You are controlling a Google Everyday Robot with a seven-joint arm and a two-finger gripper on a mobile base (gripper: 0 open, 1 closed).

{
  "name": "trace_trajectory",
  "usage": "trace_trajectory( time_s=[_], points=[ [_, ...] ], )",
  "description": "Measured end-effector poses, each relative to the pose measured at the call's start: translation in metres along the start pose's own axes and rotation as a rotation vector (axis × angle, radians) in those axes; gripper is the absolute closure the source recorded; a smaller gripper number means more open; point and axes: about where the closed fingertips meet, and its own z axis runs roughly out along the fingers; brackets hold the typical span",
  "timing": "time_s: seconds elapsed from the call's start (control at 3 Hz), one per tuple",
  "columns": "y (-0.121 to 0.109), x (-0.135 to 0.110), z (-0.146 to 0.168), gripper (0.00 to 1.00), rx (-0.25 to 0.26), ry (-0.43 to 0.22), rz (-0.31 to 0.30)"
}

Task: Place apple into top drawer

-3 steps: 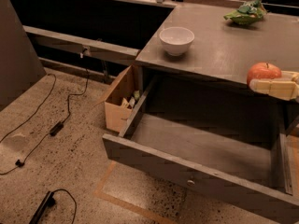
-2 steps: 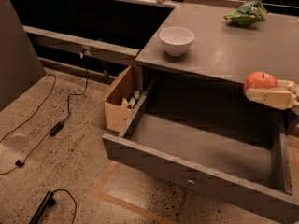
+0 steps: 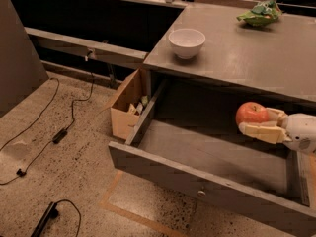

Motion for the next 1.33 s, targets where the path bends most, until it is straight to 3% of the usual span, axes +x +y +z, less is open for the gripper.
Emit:
trace_trajectory(
  time_s=[0.33,0.67,1.33],
  points=[
    [0.009,0.032,0.039,1.00,-0.036,0.007,-0.121],
    [0.012,0.052,0.076,1.00,-0.038,0.033,-0.178],
    [0.011,0.080,0.142,1.00,-0.059,0.041,-0.181]
  ],
)
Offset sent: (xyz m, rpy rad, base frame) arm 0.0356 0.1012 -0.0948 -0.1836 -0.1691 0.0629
